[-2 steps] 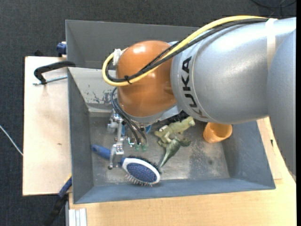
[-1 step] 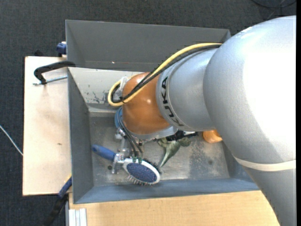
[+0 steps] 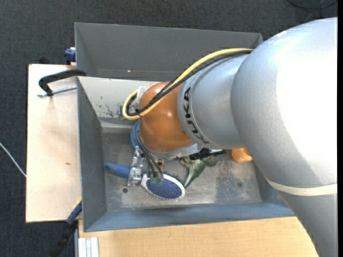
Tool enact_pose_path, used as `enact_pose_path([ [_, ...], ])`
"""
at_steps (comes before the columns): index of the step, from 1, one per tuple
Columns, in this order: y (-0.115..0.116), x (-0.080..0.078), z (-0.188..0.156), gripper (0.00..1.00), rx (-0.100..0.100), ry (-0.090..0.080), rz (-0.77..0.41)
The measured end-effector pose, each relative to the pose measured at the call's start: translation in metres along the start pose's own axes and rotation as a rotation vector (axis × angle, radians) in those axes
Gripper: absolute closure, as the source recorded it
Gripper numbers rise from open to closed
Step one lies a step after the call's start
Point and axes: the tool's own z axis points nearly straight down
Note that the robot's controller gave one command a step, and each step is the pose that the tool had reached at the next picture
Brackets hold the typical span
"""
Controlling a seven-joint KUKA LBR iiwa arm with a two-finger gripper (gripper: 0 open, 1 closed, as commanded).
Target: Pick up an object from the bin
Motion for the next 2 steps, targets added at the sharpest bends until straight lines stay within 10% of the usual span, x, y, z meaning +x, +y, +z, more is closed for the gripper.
enact_pose_path([
  [1, -0.004, 0.022, -0.110, 1.00, -0.002, -0.008, -0.319],
  [2, 0.016, 0.014, -0.160, 1.00, -0.004, -0.010, -0.301],
])
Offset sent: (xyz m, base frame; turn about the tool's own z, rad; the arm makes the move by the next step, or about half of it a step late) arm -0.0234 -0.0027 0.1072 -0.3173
